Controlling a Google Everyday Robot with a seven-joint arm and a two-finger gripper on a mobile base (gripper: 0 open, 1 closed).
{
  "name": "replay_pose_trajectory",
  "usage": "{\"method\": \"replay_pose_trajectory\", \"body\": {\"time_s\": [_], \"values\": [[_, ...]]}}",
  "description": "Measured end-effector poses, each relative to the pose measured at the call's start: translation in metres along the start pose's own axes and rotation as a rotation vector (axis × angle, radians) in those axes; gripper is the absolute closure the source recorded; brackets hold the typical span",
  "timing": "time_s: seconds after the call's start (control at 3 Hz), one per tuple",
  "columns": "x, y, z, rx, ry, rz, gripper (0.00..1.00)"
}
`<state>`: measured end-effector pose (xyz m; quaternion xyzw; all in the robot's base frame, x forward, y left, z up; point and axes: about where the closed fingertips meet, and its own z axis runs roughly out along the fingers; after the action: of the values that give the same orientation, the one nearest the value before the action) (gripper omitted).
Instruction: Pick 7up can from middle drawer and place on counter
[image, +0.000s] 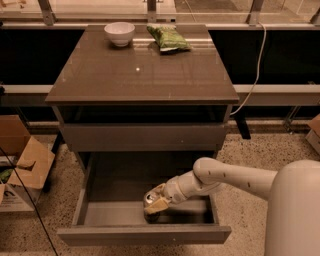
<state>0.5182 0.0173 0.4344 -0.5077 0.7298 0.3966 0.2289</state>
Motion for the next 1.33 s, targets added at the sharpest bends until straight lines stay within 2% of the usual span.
{"method": "replay_pose_trajectory", "body": {"time_s": [0.33, 0.67, 1.0, 1.33], "values": [[-0.017, 0.006, -0.015, -0.001, -0.037, -0.029, 0.96], [-0.044, 0.014, -0.044, -0.033, -0.091, -0.094, 1.0], [-0.089, 0.047, -0.094, -0.128, -0.121, -0.279, 1.0], [-0.119, 0.075, -0.13, -0.183, -0.111, -0.442, 1.0]]}}
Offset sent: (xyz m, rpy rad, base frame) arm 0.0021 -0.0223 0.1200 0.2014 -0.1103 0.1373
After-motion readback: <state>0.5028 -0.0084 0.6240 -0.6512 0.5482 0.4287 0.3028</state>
